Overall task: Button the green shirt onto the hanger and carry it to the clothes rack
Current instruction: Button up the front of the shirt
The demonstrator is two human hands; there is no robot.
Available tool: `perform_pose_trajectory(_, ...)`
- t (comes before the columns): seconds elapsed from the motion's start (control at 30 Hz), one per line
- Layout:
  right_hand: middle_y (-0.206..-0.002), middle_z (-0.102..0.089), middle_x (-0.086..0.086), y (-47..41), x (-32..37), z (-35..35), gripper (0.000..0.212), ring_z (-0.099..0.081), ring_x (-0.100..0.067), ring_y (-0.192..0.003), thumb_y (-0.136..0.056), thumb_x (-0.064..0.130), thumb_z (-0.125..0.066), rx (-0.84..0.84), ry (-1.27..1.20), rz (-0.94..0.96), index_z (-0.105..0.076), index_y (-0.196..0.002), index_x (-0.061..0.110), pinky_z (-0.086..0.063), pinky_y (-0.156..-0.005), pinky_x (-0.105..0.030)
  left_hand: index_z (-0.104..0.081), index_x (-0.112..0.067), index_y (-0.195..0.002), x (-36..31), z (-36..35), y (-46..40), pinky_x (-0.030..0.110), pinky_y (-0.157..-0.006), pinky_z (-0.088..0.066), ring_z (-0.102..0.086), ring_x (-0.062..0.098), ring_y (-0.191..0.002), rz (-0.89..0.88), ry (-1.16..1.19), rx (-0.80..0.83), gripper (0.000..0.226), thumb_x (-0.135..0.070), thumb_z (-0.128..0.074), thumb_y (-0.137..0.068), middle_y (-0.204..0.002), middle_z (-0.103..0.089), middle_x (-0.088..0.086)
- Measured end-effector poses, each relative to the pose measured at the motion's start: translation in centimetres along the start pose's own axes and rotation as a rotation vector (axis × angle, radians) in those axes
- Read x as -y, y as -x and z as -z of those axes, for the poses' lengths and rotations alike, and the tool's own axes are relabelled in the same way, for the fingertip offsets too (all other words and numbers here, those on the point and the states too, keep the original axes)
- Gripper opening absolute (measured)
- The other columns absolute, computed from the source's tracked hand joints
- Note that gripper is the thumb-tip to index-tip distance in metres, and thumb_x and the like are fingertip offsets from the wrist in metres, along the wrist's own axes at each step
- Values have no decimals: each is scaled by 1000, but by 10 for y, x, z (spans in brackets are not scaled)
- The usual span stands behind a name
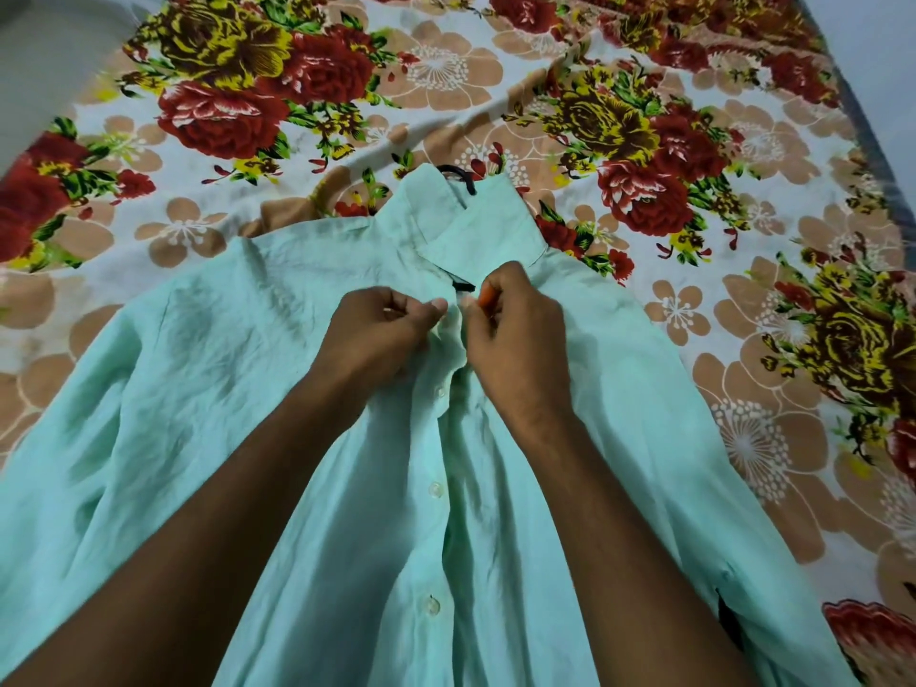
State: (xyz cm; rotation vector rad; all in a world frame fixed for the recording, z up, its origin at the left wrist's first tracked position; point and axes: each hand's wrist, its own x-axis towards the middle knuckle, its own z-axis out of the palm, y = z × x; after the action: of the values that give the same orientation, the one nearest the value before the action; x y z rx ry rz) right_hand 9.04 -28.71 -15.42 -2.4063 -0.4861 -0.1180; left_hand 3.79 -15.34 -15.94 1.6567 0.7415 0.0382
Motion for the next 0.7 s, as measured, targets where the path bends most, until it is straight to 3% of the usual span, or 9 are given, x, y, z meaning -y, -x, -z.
perform_pose_trajectory(0.07,-93,-67,-4,-15,1,5,10,-62,-26,-92,-95,14,-67,-78,-3,14,-57,-98,13,-54,-77,-43,-67,-14,-80,-11,-7,-5,21,-55,-45,-58,5,-60,-263,-150,-197,28,-39,-76,-88,-69,-66,-5)
perform_pose_trajectory(0.13,-103,-69,-6,-33,0,6,11,-62,-25,-100,-95,14,-68,-13,82,9,-64,-105,12,-54,-81,-37,-64,-18,-84,-23,-15,-14,26,-61,-45,-60,9,-74,-452,-326,-225,21,-37,-73,-86,-78,-66,-5)
perform_pose_trajectory(0.23,-104,-72,-8,-52,-5,-4,14,-67,-27,-97,-96,20,-67,206,319,-66,-71,-107,13,-53,-78,-33,-62,-12,-98,-31,-28,-33,37,-75,-44,-58,29,-101,-469,-774,-165,25,-34,-68,-87,-98,-67,8)
perform_pose_trajectory(0.3,-102,-72,-9,-53,-6,-7,14,-68,-29,-92,-95,21,-67,288,379,-99,-73,-106,13,-52,-74,-32,-58,-8,-105,-34,-33,-39,45,-88,-41,-56,37,-109,-443,-1053,-157,33,-34,-67,-88,-106,-64,14)
perform_pose_trajectory(0.37,-100,-70,-10,-52,-6,-7,13,-62,-28,-83,-95,21,-69,312,413,-109,-72,-104,13,-46,-69,-29,-58,-7,-105,-37,-34,-41,48,-96,-41,-56,39,-110,-444,-1191,-155,34,-34,-69,-87,-108,-65,16)
perform_pose_trajectory(0.47,-101,-70,-11,-53,-7,-8,13,-52,-25,-76,-94,17,-71,301,408,-125,-72,-105,11,-44,-70,-28,-51,-9,-89,-46,-32,-37,47,-91,-43,-58,39,-104,-463,-1259,-122,24,-23,-71,-88,-101,-64,18)
perform_pose_trajectory(0.57,-101,-72,-11,-54,-9,-9,14,-64,-27,-83,-91,17,-74,292,346,-142,-75,-105,12,-51,-74,-29,-42,-5,-78,-53,-33,-35,40,-68,-38,-51,34,-83,-465,-1201,-104,26,-2,-67,-85,-83,-48,12)
perform_pose_trajectory(0.63,-102,-74,-11,-54,-11,-9,16,-69,-29,-93,-89,15,-75,290,295,-155,-76,-104,12,-56,-81,-31,-41,-3,-69,-50,-28,-36,39,-61,-36,-46,30,-72,-463,-1075,-112,27,2,-65,-80,-72,-45,9)
perform_pose_trajectory(0.7,-99,-76,-8,-53,-12,-6,15,-70,-26,-94,-85,11,-76,237,213,-154,-78,-100,12,-59,-85,-33,-59,-1,-71,-43,-23,-41,42,-59,-47,-55,32,-69,-444,-793,-182,8,-3,-64,-77,-73,-59,14)
